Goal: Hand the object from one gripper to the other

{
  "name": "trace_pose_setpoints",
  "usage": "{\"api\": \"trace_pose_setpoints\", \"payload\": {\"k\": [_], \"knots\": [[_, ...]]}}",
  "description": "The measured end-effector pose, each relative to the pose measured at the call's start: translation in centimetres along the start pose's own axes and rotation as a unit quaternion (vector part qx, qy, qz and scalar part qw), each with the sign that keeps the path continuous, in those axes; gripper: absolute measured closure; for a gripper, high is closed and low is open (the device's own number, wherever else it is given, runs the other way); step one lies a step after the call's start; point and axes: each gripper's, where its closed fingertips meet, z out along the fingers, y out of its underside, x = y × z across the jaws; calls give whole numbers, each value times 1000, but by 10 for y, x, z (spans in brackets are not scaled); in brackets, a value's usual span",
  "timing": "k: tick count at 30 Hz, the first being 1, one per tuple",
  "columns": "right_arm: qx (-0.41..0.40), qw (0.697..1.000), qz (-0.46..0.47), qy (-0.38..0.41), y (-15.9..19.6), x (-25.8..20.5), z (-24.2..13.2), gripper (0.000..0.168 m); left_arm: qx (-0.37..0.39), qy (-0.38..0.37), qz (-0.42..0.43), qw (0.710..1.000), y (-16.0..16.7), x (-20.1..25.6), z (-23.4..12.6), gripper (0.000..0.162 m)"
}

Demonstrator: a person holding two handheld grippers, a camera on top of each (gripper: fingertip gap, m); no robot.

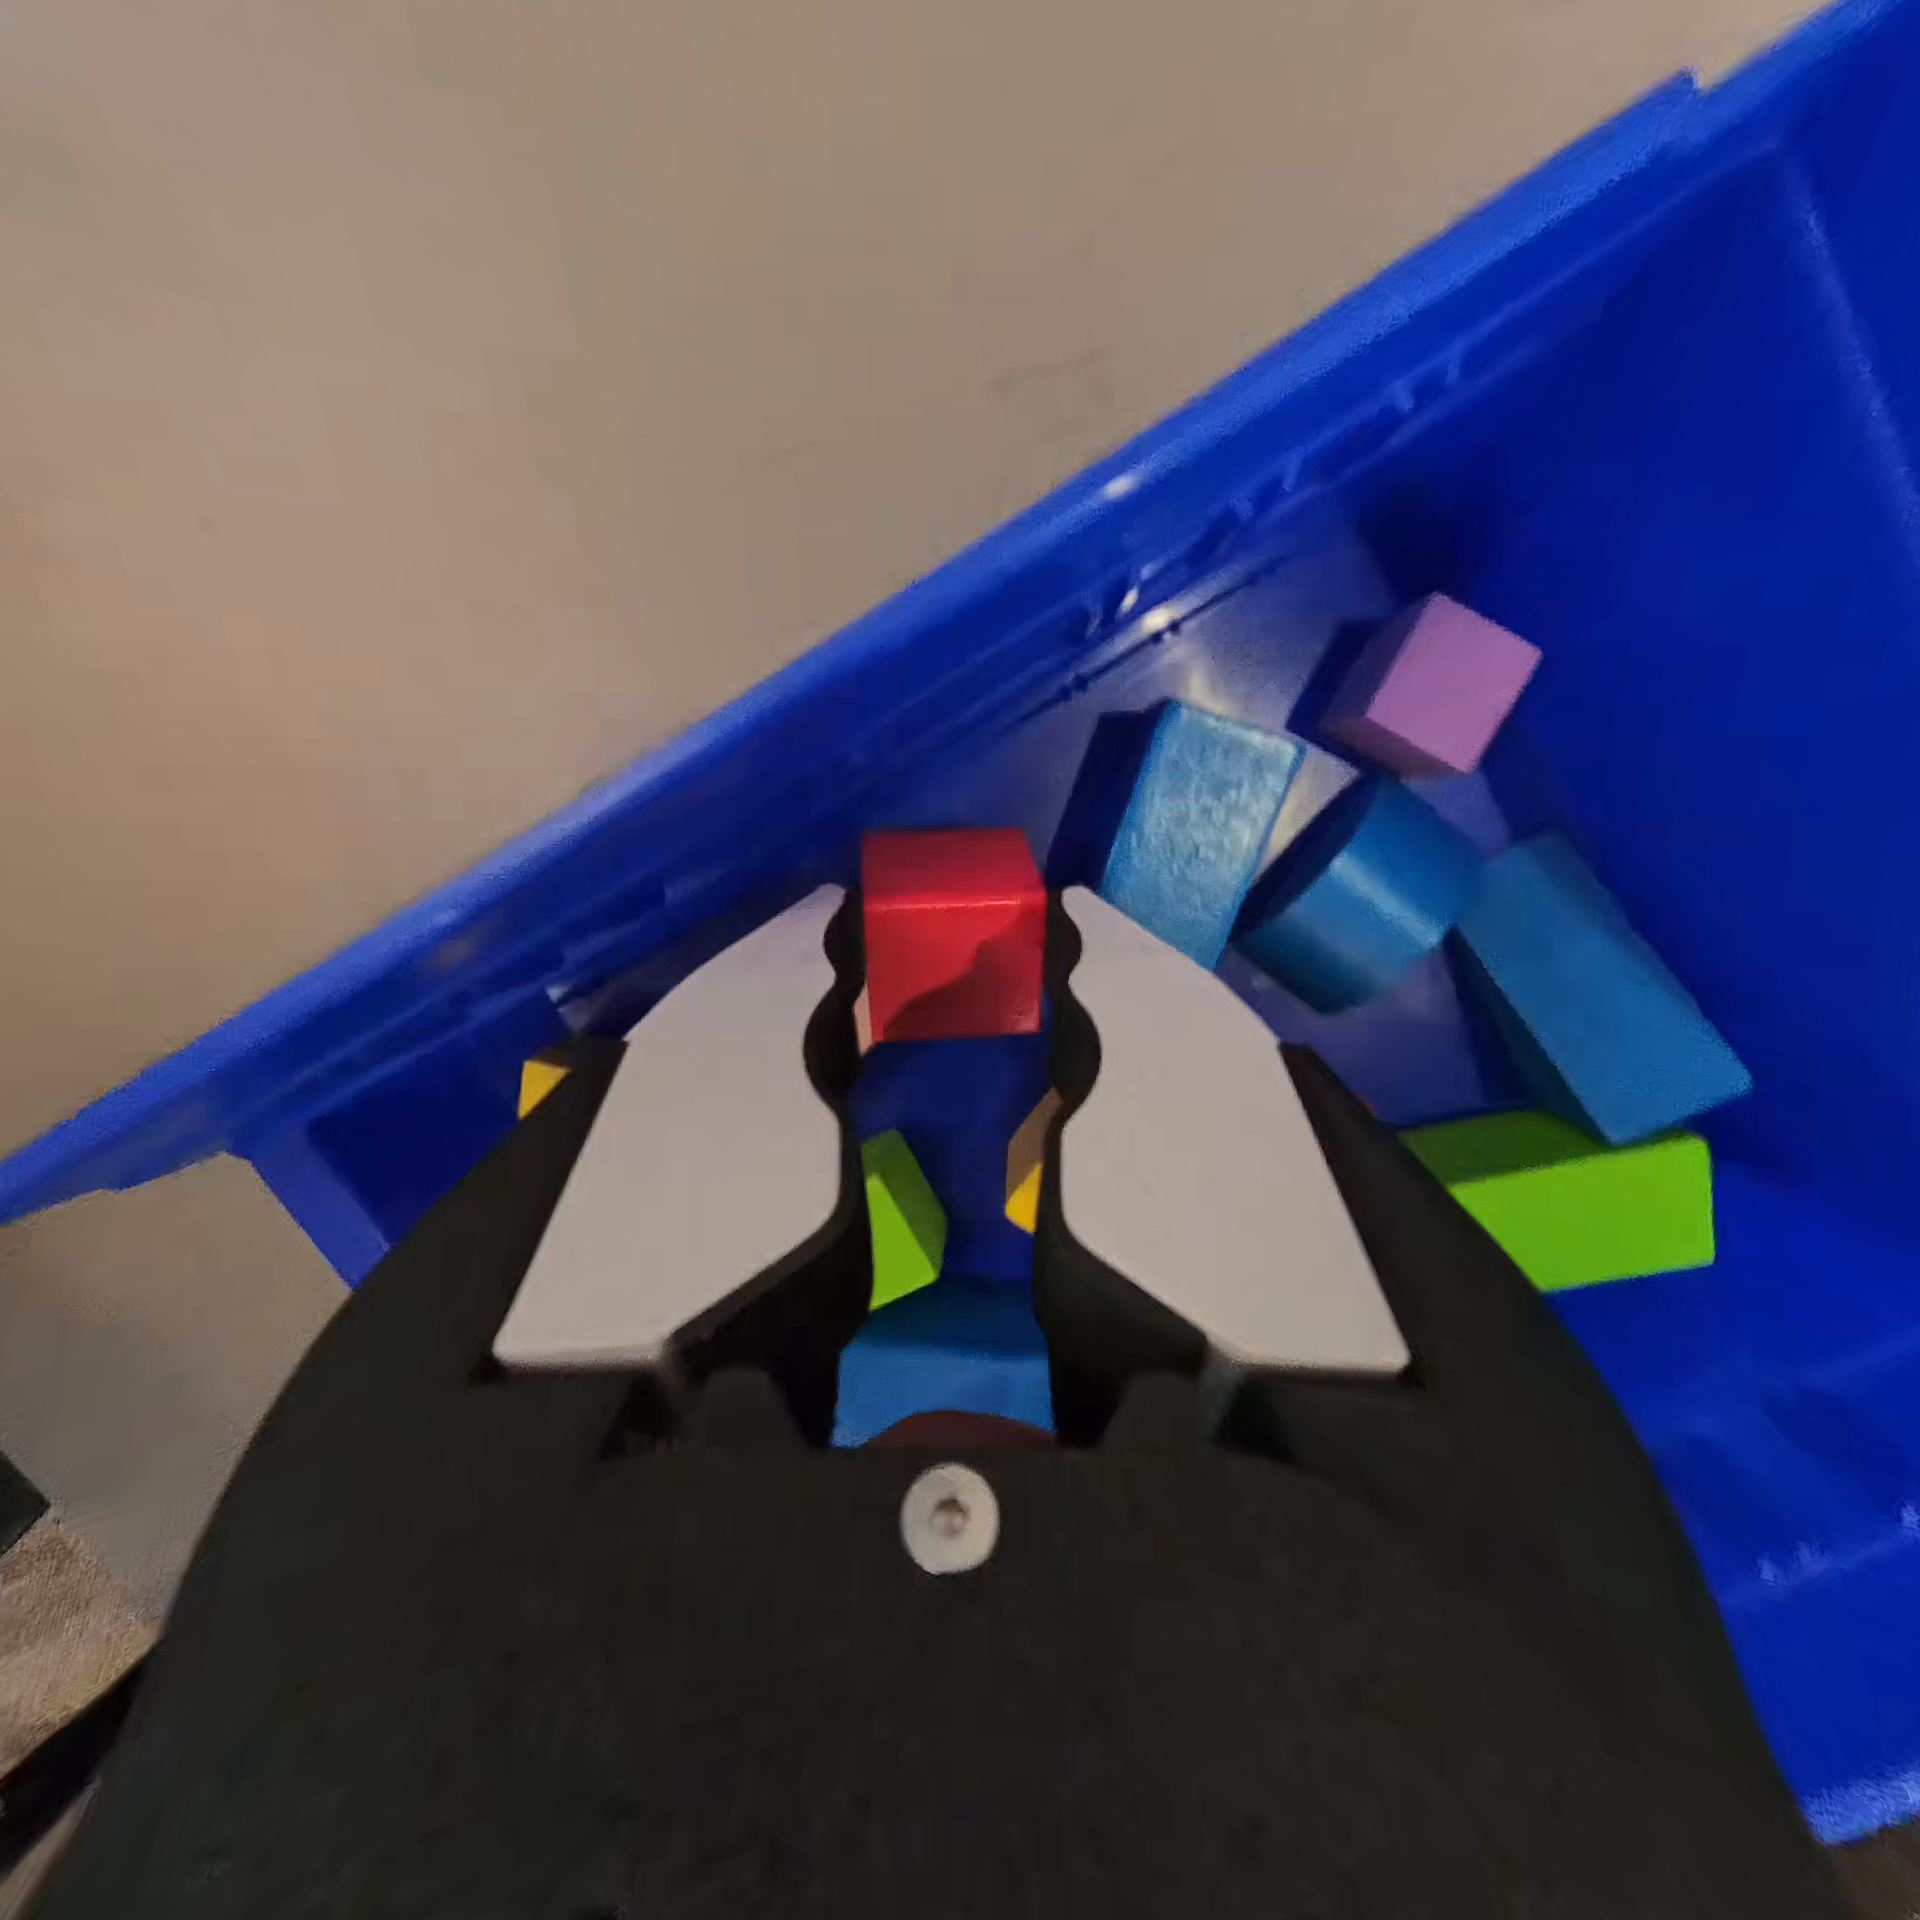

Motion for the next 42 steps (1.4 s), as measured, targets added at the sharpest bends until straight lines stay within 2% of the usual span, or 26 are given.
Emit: {"api": "trace_pose_setpoints", "payload": {"k": [9,22,25,28,31,34,38,42], "knots": [[-83,996,-17,-11,3,9,26,135,-7,-22,16,1000,-1,1,6,115],[-46,999,-8,-8,5,8,32,134,-28,-11,18,999,7,7,17,115],[-15,1000,3,12,3,11,6,125,-27,-16,20,999,7,5,14,115],[113,992,27,45,-12,-3,-61,119,-24,-19,21,999,7,4,11,115],[266,954,82,110,-9,-26,-133,119,-22,-27,23,999,8,0,8,115],[374,894,167,183,23,-57,-159,120,-31,-30,25,999,12,-3,7,115],[480,812,248,221,57,-115,-125,121,-55,-59,46,996,18,-11,6,115],[521,775,272,233,65,-155,-85,123,-87,-75,61,991,21,-11,4,115]]}}
